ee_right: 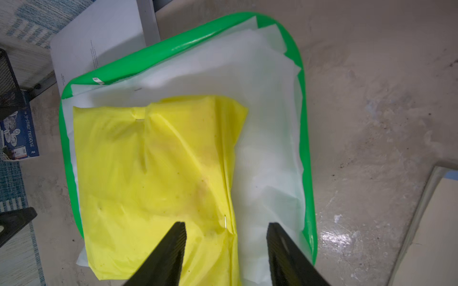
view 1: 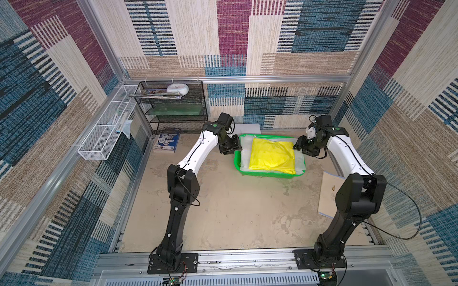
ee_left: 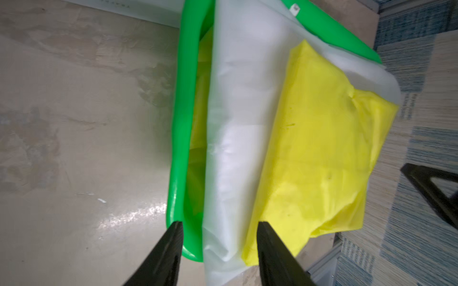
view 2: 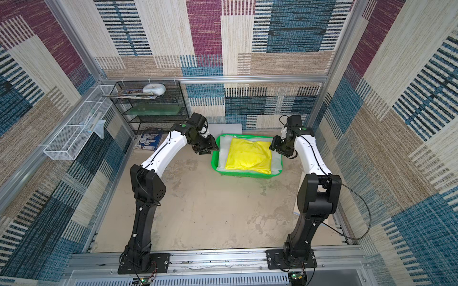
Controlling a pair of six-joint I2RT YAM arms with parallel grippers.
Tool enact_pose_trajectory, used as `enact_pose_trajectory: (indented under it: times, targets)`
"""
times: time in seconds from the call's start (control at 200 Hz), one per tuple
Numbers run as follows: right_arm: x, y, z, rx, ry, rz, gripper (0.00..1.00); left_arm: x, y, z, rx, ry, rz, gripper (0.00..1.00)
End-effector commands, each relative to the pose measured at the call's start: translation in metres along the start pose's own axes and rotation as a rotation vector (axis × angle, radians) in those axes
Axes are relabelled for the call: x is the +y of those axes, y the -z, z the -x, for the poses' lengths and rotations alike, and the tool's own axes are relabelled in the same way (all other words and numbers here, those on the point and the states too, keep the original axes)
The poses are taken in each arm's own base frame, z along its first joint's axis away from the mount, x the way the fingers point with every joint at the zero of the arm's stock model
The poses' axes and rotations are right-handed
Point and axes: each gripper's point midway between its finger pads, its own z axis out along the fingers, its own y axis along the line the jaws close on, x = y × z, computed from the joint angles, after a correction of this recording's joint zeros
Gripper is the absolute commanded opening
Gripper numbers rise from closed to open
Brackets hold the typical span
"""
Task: Put the folded raincoat in the basket
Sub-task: Move the basket to the center of the board.
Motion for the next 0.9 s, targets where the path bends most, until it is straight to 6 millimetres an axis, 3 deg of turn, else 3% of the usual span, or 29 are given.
enact_pose_trajectory:
  times: [0.0, 0.27, 0.491, 0.626, 0.766, 0.896]
  targets:
    - [0.003, 0.005, 0.004, -0.04, 0.002, 0.012, 0.58, 0.018, -0.013, -0.011, 0.047, -0.054, 0.071, 0.55]
    - [0.005, 0.009, 0.001, -0.058, 0.0, 0.029, 0.58, 0.027, -0.043, -0.025, 0.102, -0.106, 0.118, 0.51]
    - [0.005, 0.009, -0.004, -0.048, 0.002, 0.035, 0.58, 0.056, -0.042, -0.029, 0.09, -0.094, 0.242, 0.22]
    - [0.007, 0.011, -0.006, -0.047, 0.004, 0.046, 0.58, 0.069, -0.031, -0.044, 0.11, -0.097, 0.289, 0.0]
    - [0.017, 0.015, -0.015, -0.025, 0.02, 0.107, 0.58, 0.082, -0.007, -0.073, 0.148, -0.113, 0.307, 0.0]
    - [0.026, 0.023, -0.026, -0.03, 0.014, 0.173, 0.59, 0.098, 0.019, -0.118, 0.181, -0.122, 0.305, 0.0]
